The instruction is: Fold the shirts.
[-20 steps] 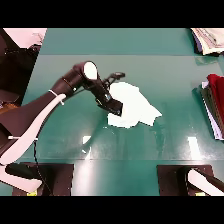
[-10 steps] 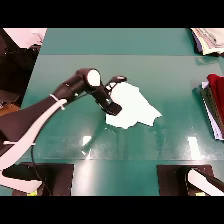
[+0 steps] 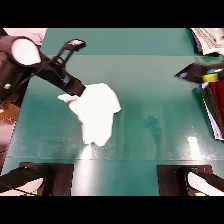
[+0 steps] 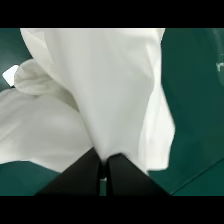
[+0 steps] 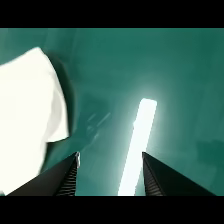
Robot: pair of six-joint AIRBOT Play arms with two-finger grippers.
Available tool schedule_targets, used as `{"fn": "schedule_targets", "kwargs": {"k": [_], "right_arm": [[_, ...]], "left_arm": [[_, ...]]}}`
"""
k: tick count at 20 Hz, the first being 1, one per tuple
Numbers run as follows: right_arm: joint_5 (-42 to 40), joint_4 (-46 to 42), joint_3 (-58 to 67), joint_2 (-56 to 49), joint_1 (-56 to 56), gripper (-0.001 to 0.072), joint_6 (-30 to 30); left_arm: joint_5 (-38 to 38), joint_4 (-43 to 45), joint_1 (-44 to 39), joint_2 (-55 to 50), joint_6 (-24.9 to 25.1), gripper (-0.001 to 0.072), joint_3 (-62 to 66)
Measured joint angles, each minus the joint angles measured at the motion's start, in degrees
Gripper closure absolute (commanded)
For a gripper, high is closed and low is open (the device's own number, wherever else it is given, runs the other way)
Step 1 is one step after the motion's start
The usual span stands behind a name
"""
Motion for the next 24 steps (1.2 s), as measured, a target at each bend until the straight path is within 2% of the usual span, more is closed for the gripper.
{"fn": "schedule_targets", "kwargs": {"k": [5,11,19,20,21,22,24], "right_arm": [[-8.17,1.64,-4.68,-11.96,14.78,0.0252,-0.90],[-13.81,13.31,-5.66,-24.28,25.75,0.0263,-5.22],[-21.70,18.18,-5.77,-29.44,33.97,0.0284,-6.40],[-22.99,18.34,-5.77,-29.57,34.67,0.0349,-6.43],[-24.35,18.21,-5.79,-29.68,35.28,0.0549,-6.47],[-25.68,17.66,-5.84,-29.86,35.80,0.0697,-6.49],[-27.74,17.42,-5.86,-29.90,36.37,0.0699,-6.51]], "left_arm": [[-0.90,0.85,1.44,2.08,0.07,0.0683,-0.07],[-1.44,1.16,1.77,2.49,0.11,0.0683,-0.07],[-0.92,1.16,1.81,2.54,0.11,0.0684,-0.07],[-0.66,1.11,1.81,2.54,0.11,0.0683,-0.07],[-0.59,0.94,1.81,2.54,0.11,0.0684,-0.07],[-0.42,0.79,1.81,2.54,0.09,0.0684,-0.07],[-0.33,0.66,1.81,2.54,-0.02,0.0684,-0.07]]}}
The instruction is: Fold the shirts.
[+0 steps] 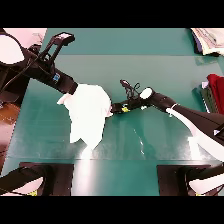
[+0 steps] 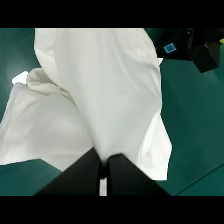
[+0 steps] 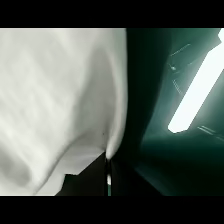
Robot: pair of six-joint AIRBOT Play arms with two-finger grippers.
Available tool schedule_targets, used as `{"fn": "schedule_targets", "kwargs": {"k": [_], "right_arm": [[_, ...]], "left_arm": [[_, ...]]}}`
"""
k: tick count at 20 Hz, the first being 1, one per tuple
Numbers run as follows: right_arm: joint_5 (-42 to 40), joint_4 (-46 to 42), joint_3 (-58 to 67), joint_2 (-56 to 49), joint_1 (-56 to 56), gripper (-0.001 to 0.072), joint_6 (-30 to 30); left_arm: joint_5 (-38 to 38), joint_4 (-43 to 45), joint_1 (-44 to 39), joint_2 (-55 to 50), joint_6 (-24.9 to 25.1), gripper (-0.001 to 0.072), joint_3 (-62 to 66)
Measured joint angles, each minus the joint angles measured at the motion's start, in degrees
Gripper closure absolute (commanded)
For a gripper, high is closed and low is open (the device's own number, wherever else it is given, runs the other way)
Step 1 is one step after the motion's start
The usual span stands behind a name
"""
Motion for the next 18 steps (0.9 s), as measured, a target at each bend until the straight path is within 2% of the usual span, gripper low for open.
{"fn": "schedule_targets", "kwargs": {"k": [4,9,13,18], "right_arm": [[-1.99,-2.23,-0.02,4.46,-2.89,0.0701,0.02],[-1.14,-7.78,0.46,21.68,-14.73,0.0701,0.44],[3.30,-12.35,6.14,35.54,-23.76,0.0701,0.55],[9.94,-19.56,17.81,47.41,-29.44,0.0702,0.57]], "left_arm": [[-0.20,0.00,0.00,0.85,-0.22,0.0684,1.77],[-0.74,-2.45,0.02,3.67,-0.24,0.0684,12.44],[-0.81,-13.27,0.00,4.72,0.22,0.0684,22.32],[-0.94,-31.71,0.00,5.20,2.21,0.0684,29.07]]}}
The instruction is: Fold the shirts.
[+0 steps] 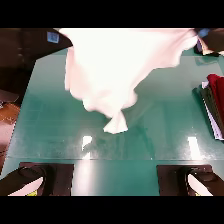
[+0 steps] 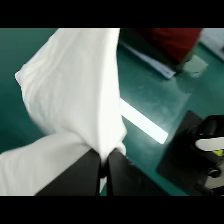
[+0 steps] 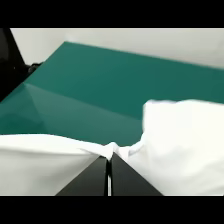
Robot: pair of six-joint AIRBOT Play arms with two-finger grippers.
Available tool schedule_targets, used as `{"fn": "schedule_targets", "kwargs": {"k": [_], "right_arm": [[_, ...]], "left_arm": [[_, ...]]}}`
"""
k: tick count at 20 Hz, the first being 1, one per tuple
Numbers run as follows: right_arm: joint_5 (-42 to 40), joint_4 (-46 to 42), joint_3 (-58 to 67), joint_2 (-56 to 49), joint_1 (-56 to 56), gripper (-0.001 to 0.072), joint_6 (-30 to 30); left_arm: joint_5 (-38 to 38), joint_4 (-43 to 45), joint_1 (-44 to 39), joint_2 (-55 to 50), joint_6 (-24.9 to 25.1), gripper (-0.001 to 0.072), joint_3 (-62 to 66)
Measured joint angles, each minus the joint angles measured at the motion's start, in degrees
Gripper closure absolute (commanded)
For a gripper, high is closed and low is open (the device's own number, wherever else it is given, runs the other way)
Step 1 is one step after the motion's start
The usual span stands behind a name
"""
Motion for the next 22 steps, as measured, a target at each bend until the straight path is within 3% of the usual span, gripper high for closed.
{"fn": "schedule_targets", "kwargs": {"k": [5,9,16,22], "right_arm": [[5.40,-5.92,9.79,6.62,-3.34,0.0702,0.20],[9.18,-8.26,17.16,5.97,-7.76,0.0702,0.68],[17.81,-4.55,22.75,-14.01,-3.23,0.0702,2.12],[6.40,-3.13,17.42,-35.43,8.04,0.0699,2.19]], "left_arm": [[-0.35,-13.70,0.00,0.39,0.68,0.0684,1.57],[-0.33,-16.35,0.00,0.44,0.83,0.0684,0.68],[-1.31,-0.42,0.00,-0.48,0.57,0.0684,-16.31],[10.45,20.76,1.40,-3.06,-0.31,0.0683,-39.54]]}}
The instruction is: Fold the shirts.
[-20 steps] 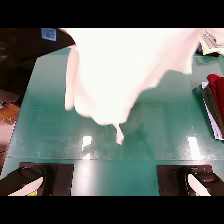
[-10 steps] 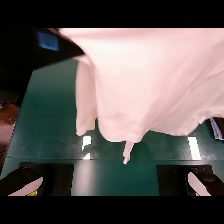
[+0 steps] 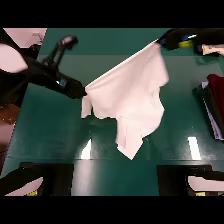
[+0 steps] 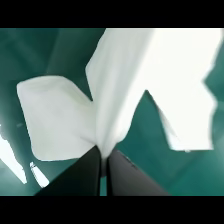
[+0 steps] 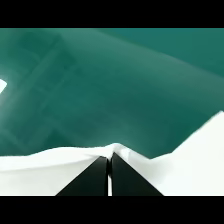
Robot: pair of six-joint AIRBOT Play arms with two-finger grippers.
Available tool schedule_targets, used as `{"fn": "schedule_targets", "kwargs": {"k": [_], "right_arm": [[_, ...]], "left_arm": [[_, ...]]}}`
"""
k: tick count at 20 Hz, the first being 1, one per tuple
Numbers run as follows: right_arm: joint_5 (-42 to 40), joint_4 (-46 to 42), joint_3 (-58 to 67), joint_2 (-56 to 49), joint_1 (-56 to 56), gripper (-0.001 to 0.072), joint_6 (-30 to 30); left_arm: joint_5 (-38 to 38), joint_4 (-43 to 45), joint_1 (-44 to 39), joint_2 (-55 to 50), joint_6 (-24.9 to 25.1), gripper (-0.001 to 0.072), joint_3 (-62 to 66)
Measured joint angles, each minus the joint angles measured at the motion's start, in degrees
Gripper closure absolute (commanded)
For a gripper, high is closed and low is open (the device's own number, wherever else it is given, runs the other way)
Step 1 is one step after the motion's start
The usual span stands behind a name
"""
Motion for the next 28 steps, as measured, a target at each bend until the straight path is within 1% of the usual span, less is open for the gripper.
{"fn": "schedule_targets", "kwargs": {"k": [3,4,5,6,7,9,11,14,17,19,22,24,26,28], "right_arm": [[-6.27,0.20,0.31,-8.87,3.15,0.0697,-0.02],[-7.58,0.44,1.01,-11.06,3.72,0.0686,-0.02],[-8.39,0.55,1.95,-13.20,4.28,0.0524,0.00],[-8.63,0.50,2.97,-14.93,4.68,0.0313,0.02],[-8.79,0.55,4.22,-16.28,4.83,0.0247,0.02],[-8.17,0.79,6.56,-17.90,4.98,0.0262,0.15],[-5.95,0.87,8.70,-18.03,4.17,0.0262,0.20],[0.35,0.50,10.16,-15.96,1.68,0.0263,0.26],[8.55,0.24,10.67,-13.35,-1.73,0.0264,0.33],[13.09,0.35,9.77,-11.17,-3.45,0.0264,0.35],[16.68,0.31,4.09,-6.45,-5.46,0.0264,0.35],[17.31,0.28,-1.84,-2.69,-6.21,0.0263,0.35],[16.90,0.37,-8.00,1.29,-6.67,0.0264,0.35],[16.06,0.22,-14.32,5.14,-6.95,0.0264,0.35]], "left_arm": [[8.09,4.59,2.84,-2.49,-1.07,0.0683,-6.05],[10.21,5.35,3.76,-3.15,-1.49,0.0677,-7.04],[12.20,6.05,4.72,-3.69,-2.03,0.0442,-7.82],[13.88,6.64,5.62,-4.07,-2.62,0.0091,-8.35],[15.10,7.02,6.27,-4.31,-3.06,-0.0003,-8.72],[16.70,7.61,7.17,-4.63,-3.69,-0.0005,-9.07],[16.83,7.96,7.69,-4.79,-3.98,-0.0006,-8.52],[15.89,7.37,7.63,-4.76,-4.52,-0.0005,-7.10],[15.43,6.51,4.04,-4.68,-4.26,-0.0005,-6.56],[16.59,7.28,-0.20,-4.76,-3.85,-0.0005,-6.38],[18.86,10.49,-7.65,-6.32,-3.72,-0.0006,-6.25],[19.56,13.84,-11.39,-8.22,-5.11,-0.0006,-6.25],[20.57,18.03,-12.87,-9.92,-8.13,-0.0006,-6.21],[21.55,20.37,-11.89,-10.73,-10.64,-0.0007,-5.77]]}}
